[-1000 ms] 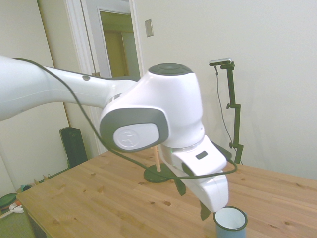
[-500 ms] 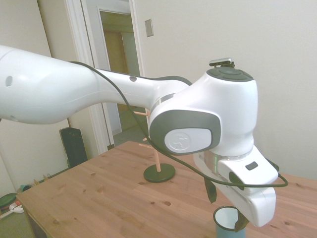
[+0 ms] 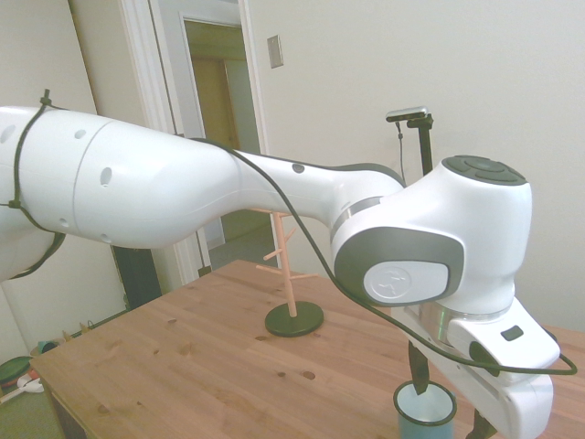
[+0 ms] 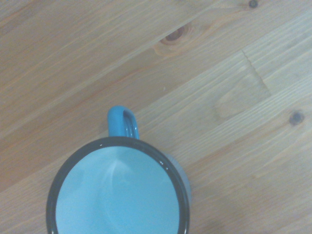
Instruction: Hang the mug
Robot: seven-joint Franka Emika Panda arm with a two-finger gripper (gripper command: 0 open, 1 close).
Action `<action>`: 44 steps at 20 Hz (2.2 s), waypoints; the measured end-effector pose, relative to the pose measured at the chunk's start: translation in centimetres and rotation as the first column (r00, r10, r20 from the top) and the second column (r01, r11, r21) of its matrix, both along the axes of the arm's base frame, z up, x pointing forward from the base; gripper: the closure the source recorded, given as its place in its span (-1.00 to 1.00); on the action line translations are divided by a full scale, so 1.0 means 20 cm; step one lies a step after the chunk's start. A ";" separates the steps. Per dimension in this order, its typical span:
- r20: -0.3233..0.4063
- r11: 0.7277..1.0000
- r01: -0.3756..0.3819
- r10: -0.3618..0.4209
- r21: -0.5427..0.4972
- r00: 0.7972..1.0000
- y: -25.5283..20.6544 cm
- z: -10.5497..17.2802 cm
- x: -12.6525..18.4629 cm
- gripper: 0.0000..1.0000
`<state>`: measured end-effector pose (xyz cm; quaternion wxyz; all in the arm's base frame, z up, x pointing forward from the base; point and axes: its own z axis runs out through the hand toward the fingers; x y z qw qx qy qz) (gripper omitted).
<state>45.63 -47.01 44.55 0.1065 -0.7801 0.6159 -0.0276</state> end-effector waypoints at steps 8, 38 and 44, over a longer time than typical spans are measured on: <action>-0.033 0.999 -0.021 0.022 0.027 0.999 -0.02 -0.10 0.09 -1.00; -0.086 0.996 -0.075 0.071 -0.041 0.994 0.12 -0.32 0.25 1.00; -0.083 0.997 -0.071 0.068 -0.043 0.994 0.13 -0.32 0.23 1.00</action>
